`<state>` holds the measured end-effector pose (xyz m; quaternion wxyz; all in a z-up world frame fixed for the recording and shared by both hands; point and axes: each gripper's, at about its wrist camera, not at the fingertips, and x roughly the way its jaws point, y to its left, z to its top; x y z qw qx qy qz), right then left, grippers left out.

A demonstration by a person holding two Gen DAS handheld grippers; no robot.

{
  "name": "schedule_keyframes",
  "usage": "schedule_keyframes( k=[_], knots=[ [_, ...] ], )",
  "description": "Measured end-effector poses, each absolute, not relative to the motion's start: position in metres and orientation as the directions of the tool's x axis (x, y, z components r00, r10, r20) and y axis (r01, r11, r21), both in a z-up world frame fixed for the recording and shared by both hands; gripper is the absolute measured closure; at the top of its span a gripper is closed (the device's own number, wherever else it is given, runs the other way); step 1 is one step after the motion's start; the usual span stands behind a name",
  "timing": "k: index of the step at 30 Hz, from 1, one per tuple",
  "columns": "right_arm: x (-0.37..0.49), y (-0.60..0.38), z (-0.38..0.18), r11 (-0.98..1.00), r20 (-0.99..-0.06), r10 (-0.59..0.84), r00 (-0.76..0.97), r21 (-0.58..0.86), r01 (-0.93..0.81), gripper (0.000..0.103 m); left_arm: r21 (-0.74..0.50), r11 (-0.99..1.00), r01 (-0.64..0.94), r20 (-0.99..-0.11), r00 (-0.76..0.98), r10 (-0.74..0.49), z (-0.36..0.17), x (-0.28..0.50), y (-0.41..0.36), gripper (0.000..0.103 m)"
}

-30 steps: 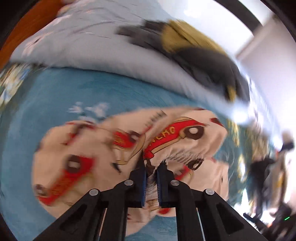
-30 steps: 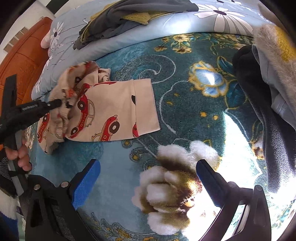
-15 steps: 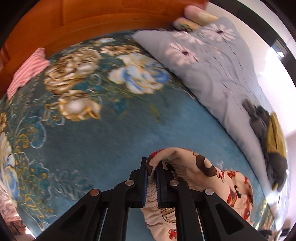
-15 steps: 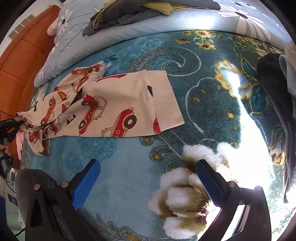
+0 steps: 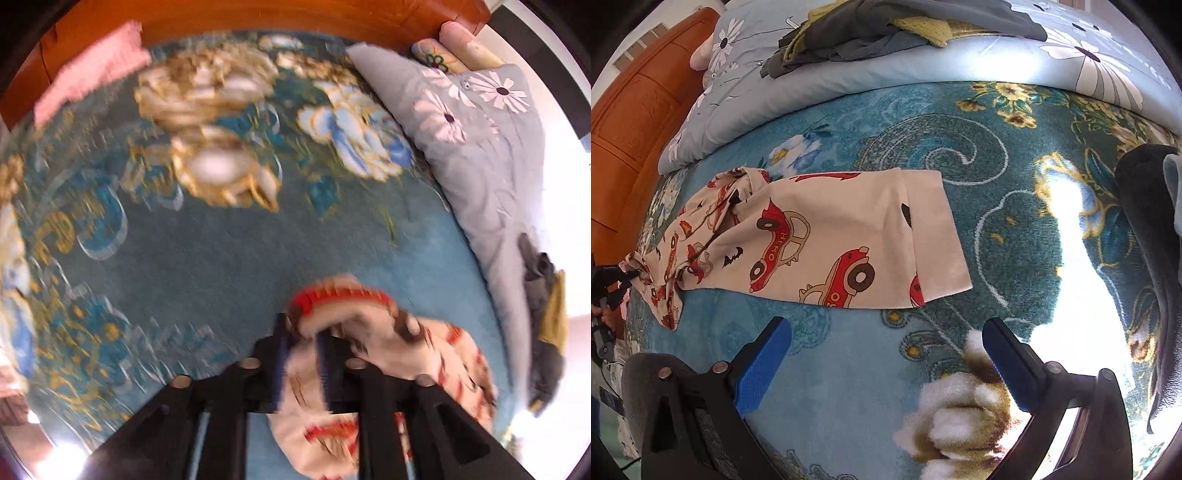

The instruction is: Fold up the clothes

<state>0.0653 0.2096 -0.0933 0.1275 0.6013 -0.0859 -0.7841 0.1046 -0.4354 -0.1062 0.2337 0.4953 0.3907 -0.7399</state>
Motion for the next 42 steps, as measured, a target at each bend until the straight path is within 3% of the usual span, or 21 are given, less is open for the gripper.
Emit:
schedule_keyframes(
  k=[1, 2, 6, 12, 20, 29, 30, 31, 33, 37, 40, 42],
  knots=[
    [0.063, 0.210, -0.096, -0.950, -0.919, -0.311, -0.241, 0.299, 0.083, 0.000, -0.365, -0.579, 0.729, -0.910, -0.410, 0.057, -0.107, 0.112, -0.432, 0.054],
    [0.060, 0.211, -0.098, -0.948, -0.917, -0.318, -0.240, 0.310, 0.071, 0.000, -0.382, -0.572, 0.726, -0.905, -0.420, 0.072, -0.108, 0.119, -0.428, 0.048],
    [0.056, 0.217, -0.101, -0.935, -0.902, -0.348, -0.255, 0.352, 0.033, 0.000, -0.441, -0.541, 0.716, -0.884, -0.450, 0.125, -0.115, 0.147, -0.412, 0.043],
    [0.053, 0.224, -0.112, -0.926, -0.899, -0.358, -0.253, 0.377, -0.031, 0.000, -0.433, -0.534, 0.727, -0.896, -0.414, 0.163, -0.141, 0.175, -0.369, 0.042],
    [0.059, 0.252, -0.121, -0.840, -0.841, -0.444, -0.311, 0.511, -0.183, 0.001, -0.254, -0.717, 0.650, -0.948, -0.315, 0.050, -0.137, 0.135, -0.311, 0.042],
    [0.040, 0.246, -0.130, -0.787, -0.809, -0.504, -0.301, 0.574, -0.226, 0.037, -0.081, -0.801, 0.593, -0.969, -0.234, -0.076, -0.145, 0.099, -0.279, 0.042],
    [0.039, 0.244, -0.131, -0.782, -0.804, -0.513, -0.300, 0.582, -0.224, 0.048, -0.076, -0.801, 0.593, -0.967, -0.239, -0.085, -0.145, 0.099, -0.279, 0.042],
    [0.038, 0.242, -0.133, -0.774, -0.800, -0.524, -0.292, 0.591, -0.228, 0.063, -0.069, -0.802, 0.593, -0.966, -0.241, -0.095, -0.144, 0.099, -0.278, 0.044],
    [0.037, 0.240, -0.138, -0.764, -0.800, -0.535, -0.271, 0.595, -0.249, 0.081, -0.076, -0.790, 0.608, -0.962, -0.253, -0.102, -0.139, 0.103, -0.281, 0.057],
    [0.036, 0.238, -0.132, -0.768, -0.799, -0.533, -0.278, 0.595, -0.237, 0.090, -0.091, -0.766, 0.636, -0.954, -0.275, -0.116, -0.129, 0.112, -0.289, 0.086],
    [0.036, 0.243, -0.112, -0.798, -0.802, -0.498, -0.329, 0.573, -0.188, 0.091, -0.102, -0.747, 0.656, -0.948, -0.292, -0.127, -0.122, 0.119, -0.294, 0.092],
    [0.037, 0.248, -0.097, -0.819, -0.803, -0.469, -0.368, 0.552, -0.160, 0.092, -0.187, -0.706, 0.683, -0.935, -0.344, -0.085, -0.113, 0.130, -0.306, 0.092]
  ],
)
